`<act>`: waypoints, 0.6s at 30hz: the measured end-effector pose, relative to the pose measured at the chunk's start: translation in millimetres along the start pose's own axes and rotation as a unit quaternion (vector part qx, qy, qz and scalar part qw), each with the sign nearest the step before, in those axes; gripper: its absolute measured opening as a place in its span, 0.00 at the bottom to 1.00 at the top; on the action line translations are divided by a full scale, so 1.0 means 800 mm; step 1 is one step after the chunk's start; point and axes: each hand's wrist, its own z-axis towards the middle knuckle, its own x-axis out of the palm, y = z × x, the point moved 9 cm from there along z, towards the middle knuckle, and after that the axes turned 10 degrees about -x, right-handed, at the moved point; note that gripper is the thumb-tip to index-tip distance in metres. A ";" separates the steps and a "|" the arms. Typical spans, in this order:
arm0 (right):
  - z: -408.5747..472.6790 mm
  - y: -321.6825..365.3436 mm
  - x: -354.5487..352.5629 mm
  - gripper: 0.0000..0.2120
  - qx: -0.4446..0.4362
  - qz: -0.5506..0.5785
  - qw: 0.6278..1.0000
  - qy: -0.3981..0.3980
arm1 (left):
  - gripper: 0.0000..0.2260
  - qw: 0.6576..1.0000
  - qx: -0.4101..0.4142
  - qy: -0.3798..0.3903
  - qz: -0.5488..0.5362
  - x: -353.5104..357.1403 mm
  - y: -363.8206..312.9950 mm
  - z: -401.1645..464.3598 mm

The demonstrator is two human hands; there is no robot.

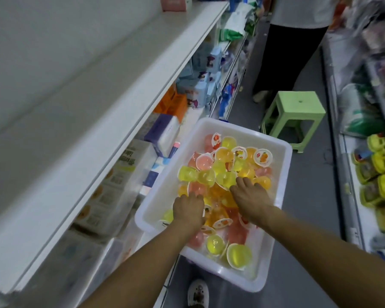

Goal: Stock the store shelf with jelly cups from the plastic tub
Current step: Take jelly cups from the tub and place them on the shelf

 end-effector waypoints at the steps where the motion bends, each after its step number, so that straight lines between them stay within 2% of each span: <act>1: 0.001 -0.002 0.000 0.19 -0.002 0.004 1.000 -0.003 | 0.22 1.000 -0.001 0.005 -0.008 0.001 0.000 0.002; 4: 0.001 -0.006 -0.002 0.25 -0.001 0.025 1.000 -0.014 | 0.22 0.999 -0.006 0.008 -0.049 -0.002 0.005 0.002; 7: -0.008 -0.006 -0.010 0.31 0.019 0.060 0.998 -0.030 | 0.22 0.992 -0.022 -0.025 -0.120 -0.018 0.020 -0.008; 12: -0.044 0.001 -0.038 0.27 0.055 0.234 0.965 -0.107 | 0.22 0.945 -0.060 -0.073 -0.312 -0.049 0.053 -0.057; 15: -0.070 0.021 -0.066 0.28 0.031 0.326 0.934 -0.145 | 0.21 0.919 -0.077 -0.102 -0.373 -0.063 0.074 -0.101; 18: -0.098 0.051 -0.095 0.30 -0.008 0.364 0.918 -0.154 | 0.19 0.904 -0.091 -0.129 -0.398 -0.076 0.094 -0.156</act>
